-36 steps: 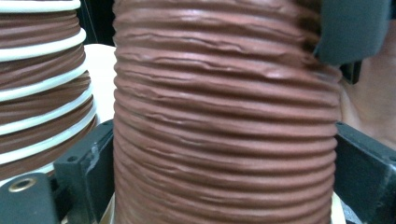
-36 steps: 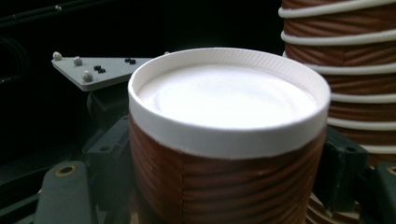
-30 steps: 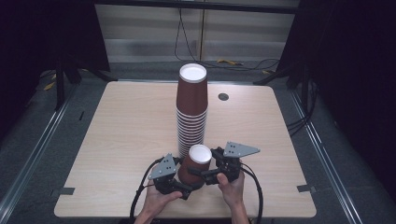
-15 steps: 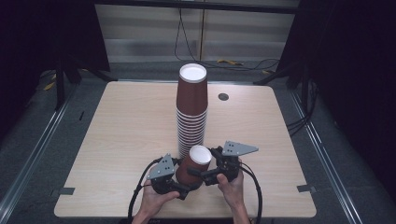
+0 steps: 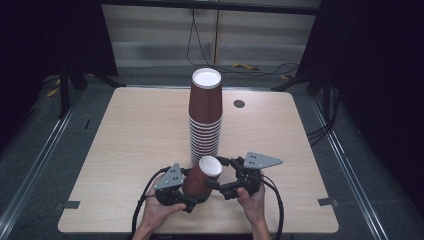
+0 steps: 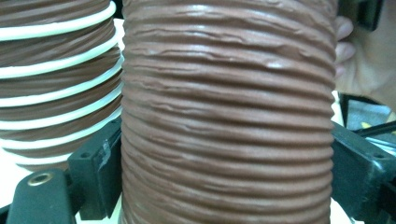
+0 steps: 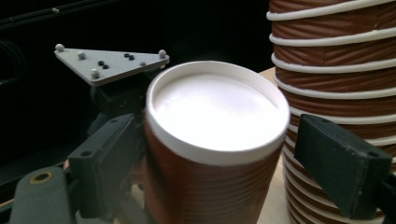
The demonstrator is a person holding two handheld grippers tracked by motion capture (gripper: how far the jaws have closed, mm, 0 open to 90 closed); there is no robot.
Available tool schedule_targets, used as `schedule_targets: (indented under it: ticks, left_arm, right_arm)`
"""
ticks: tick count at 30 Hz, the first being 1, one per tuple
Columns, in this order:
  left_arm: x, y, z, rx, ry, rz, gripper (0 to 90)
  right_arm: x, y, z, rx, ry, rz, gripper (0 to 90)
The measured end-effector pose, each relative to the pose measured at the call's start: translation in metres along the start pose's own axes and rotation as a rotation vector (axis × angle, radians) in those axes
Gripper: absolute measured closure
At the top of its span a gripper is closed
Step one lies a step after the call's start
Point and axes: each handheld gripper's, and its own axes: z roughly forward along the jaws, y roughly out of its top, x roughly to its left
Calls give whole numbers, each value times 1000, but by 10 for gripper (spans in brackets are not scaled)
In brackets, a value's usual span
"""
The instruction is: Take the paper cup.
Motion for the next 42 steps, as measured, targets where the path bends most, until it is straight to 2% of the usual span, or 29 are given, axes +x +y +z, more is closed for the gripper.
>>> schedule_targets:
  ticks: [7,8,15,16,19,21,25,26,27,28,31,32,33,34,39,41,42]
  left_arm:
    - [4,1,-5,29,1,8,129]
    - [3,2,-7,45,11,25,128]
    - [7,3,-10,87,15,28,130]
    - [8,3,-9,101,21,32,131]
    - [9,3,-9,121,20,36,132]
    - [10,5,-10,139,15,43,132]
    - [11,11,-10,162,2,62,132]
    - [11,13,-10,177,-6,67,133]
    - [11,14,-10,186,-7,72,133]
    - [12,16,-9,215,-16,85,133]
    - [12,17,-9,228,-29,89,134]
    - [11,18,-9,252,-29,91,134]
    - [11,18,-9,252,-29,91,134]
    - [10,18,-8,263,-42,90,134]
    - [10,17,-4,307,-41,102,134]
    - [10,17,-3,317,-49,97,134]
    - [10,19,-2,340,-55,108,134]
  right_arm:
    - [0,-2,-4,27,14,-23,131]
    - [-2,-2,-5,43,4,-22,131]
    - [-5,-4,-10,76,-11,-23,133]
    - [-6,-4,-11,102,-33,-23,135]
    - [-8,-5,-12,118,-41,-24,139]
    - [-8,-5,-15,149,-53,-25,139]
    - [-7,-5,-15,178,-40,-39,139]
    - [-8,-5,-16,200,-38,-48,132]
    - [-8,-5,-16,200,-38,-48,132]
    - [-8,-5,-17,209,-19,-50,132]
    - [-8,-5,-17,228,-10,-63,132]
    - [-7,-5,-16,254,-15,-69,134]
    - [-7,-5,-16,254,-15,-69,134]
    - [-7,-5,-16,276,-26,-71,134]
    - [-8,-5,-16,307,-20,-77,136]
    - [-8,-4,-15,341,9,-72,142]
    - [-7,-3,-13,367,-7,-85,145]
